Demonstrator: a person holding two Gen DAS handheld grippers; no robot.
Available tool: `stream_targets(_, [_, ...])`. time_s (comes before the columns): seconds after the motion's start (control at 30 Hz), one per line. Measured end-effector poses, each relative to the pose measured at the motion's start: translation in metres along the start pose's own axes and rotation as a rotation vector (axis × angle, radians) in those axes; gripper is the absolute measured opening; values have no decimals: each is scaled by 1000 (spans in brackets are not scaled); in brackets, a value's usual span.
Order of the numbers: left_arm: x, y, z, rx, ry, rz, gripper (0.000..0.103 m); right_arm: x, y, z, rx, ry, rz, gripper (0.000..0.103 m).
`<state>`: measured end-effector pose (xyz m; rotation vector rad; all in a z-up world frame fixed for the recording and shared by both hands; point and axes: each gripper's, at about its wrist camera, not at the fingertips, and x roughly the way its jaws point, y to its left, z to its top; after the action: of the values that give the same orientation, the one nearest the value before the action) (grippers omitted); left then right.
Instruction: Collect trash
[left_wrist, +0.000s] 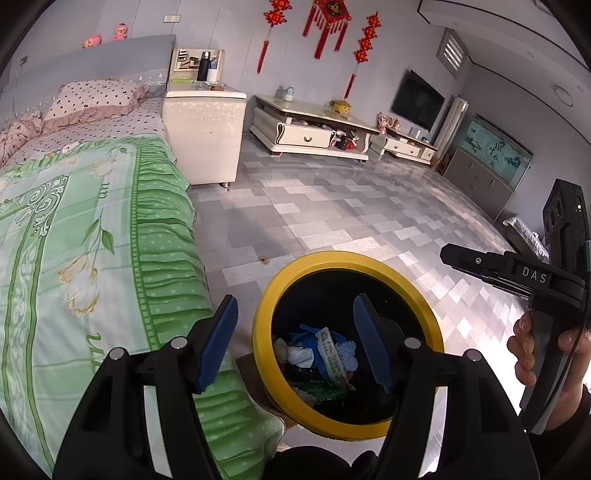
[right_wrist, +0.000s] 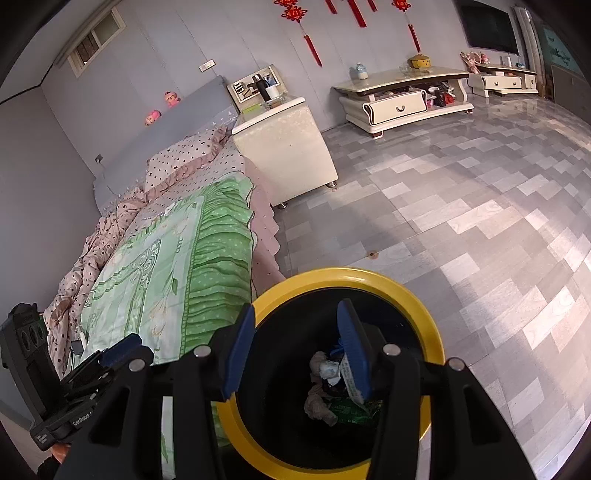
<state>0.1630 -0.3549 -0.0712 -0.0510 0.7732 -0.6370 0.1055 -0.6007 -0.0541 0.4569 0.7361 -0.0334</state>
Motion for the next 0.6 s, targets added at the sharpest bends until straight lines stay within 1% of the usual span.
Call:
stream_targets(0.27, [-42,46,-4,-49,-52,66,62,6,44,-4,-59,14,37,44])
stream_targets(0.6, [-118,127,-12,-133,-143,197,62,20,134,-11,-184,32,104,44])
